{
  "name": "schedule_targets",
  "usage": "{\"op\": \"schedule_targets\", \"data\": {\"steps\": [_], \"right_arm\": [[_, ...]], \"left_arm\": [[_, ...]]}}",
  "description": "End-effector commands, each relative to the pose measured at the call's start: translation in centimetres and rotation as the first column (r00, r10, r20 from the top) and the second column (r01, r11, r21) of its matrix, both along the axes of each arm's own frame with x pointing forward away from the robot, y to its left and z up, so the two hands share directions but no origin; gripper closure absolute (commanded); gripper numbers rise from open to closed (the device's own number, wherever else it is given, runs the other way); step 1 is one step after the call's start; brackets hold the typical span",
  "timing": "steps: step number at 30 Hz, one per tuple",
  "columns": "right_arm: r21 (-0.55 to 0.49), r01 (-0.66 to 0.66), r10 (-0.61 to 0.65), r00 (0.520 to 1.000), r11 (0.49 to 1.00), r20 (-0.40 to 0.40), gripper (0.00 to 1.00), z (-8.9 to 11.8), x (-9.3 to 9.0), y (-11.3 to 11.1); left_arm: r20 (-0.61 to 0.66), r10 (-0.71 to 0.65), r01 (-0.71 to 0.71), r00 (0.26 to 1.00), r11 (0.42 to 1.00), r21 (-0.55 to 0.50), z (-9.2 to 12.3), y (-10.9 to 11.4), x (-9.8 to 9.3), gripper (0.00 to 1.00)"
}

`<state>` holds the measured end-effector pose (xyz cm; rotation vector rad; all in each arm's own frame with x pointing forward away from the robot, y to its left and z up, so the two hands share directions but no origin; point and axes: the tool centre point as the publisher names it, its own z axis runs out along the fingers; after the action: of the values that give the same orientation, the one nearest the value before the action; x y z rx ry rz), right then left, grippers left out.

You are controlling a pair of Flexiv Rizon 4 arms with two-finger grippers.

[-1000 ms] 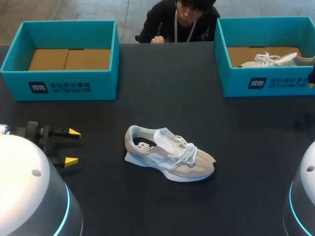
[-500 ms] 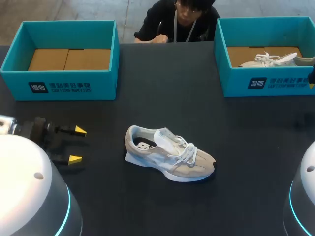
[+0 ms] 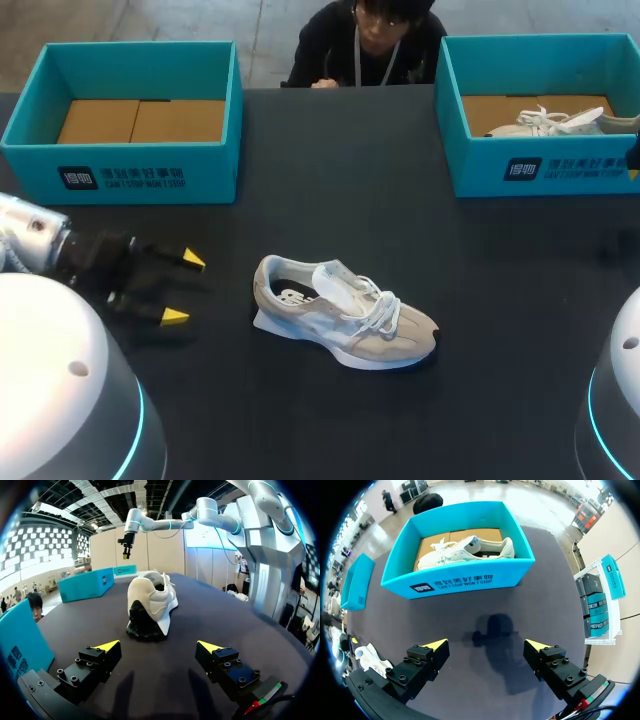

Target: Take the shoe out of the shoebox, open the shoe tongue, remove and reinsert the insole, then place the shoe into the shoebox

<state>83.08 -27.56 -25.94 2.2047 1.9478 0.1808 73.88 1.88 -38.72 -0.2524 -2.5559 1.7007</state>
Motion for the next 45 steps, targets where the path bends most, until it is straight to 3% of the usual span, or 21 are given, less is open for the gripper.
{"op": "schedule_targets", "data": {"steps": [1,14,45], "right_arm": [[0.002,-0.001,0.001,1.0,1.0,0.001,0.0,0.0,0.0,0.0],[0.002,-0.001,0.001,1.0,1.0,0.001,0.0,0.0,0.0,0.0],[0.002,-0.001,0.001,1.0,1.0,0.001,0.0,0.0,0.0,0.0]], "left_arm": [[-0.001,-0.009,0.009,1.0,1.0,0.006,-0.3,-1.3,0.9,0.0],[-0.013,-0.092,0.092,0.996,0.995,0.034,-0.4,-3.0,2.0,0.0],[-0.013,-0.092,0.092,0.996,0.995,0.034,-0.4,-3.0,2.0,0.0]]}}
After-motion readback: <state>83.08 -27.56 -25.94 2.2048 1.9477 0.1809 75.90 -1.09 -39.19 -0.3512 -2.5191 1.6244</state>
